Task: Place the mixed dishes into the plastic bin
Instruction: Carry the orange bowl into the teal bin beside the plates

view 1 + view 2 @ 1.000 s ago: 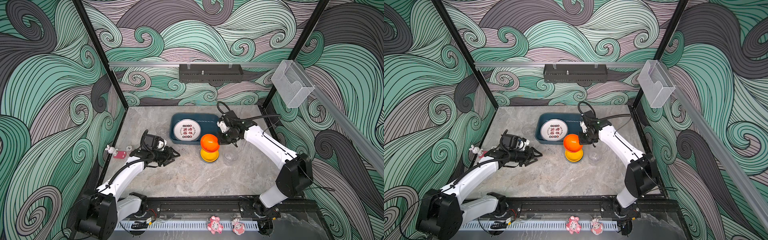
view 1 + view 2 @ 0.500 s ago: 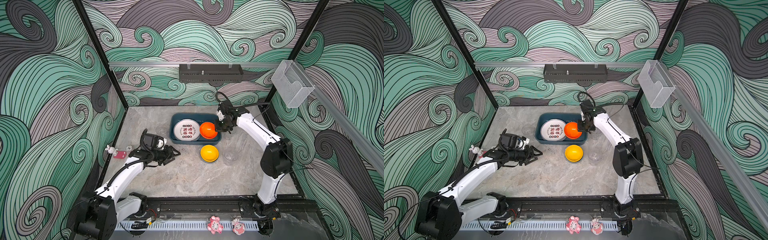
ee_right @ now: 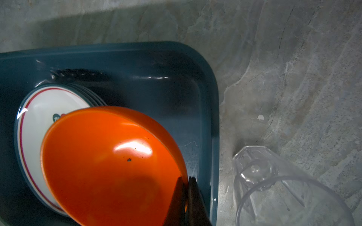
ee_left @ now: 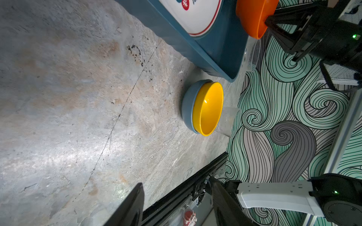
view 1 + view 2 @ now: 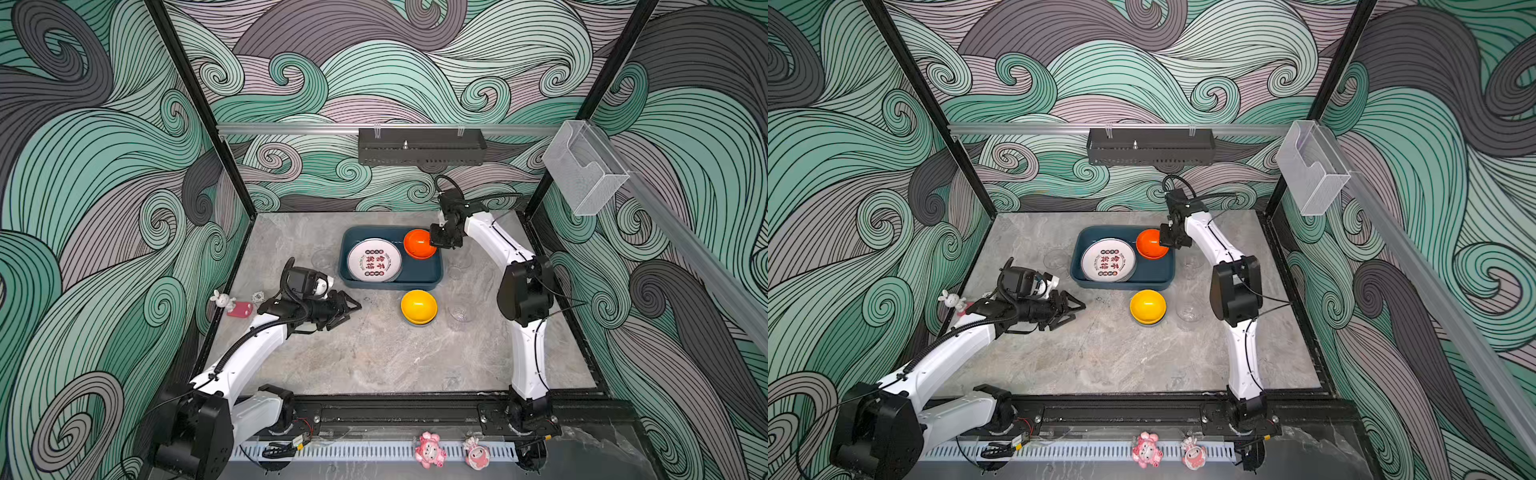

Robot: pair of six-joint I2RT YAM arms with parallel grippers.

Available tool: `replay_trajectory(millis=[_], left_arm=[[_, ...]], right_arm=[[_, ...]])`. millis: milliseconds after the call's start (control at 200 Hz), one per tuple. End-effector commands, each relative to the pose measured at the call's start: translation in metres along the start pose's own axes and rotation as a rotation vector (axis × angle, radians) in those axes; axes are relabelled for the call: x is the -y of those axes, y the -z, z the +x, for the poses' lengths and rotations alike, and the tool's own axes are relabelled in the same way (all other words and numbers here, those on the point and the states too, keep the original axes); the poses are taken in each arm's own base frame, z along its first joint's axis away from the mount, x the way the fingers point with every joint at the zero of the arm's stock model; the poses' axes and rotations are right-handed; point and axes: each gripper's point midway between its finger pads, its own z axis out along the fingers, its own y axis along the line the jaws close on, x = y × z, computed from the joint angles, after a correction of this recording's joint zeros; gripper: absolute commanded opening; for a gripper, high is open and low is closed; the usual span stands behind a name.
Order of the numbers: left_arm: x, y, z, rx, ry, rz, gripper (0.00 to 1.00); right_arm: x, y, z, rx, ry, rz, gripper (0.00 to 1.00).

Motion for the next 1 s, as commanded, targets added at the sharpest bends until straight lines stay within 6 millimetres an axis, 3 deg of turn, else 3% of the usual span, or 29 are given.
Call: replay_trajectory(millis=[0, 265, 710, 996], left_arm=[[0.007, 0.001, -0.003, 0.000, -0.016, 0.011, 0.59], [0.003, -0.003, -0.004, -0.007, -0.004, -0.003, 0.59], [-0.002, -0.006, -0.003, -0.016, 0.011, -0.016, 0.59], [-0.004, -0.007, -0.003, -0.016, 0.016, -0.020, 0.58]], right_arm=[[0.000, 0.002, -0.012, 0.015, -0.021, 0.003, 0.00], [0.002, -0.016, -0.024, 0.008, -0.027, 0.014, 0.00], [0.009, -0.042, -0.020, -0.024, -0.036, 0.040, 0.00], [0.009, -0.046, -0.018, -0.031, -0.037, 0.045, 0.00]])
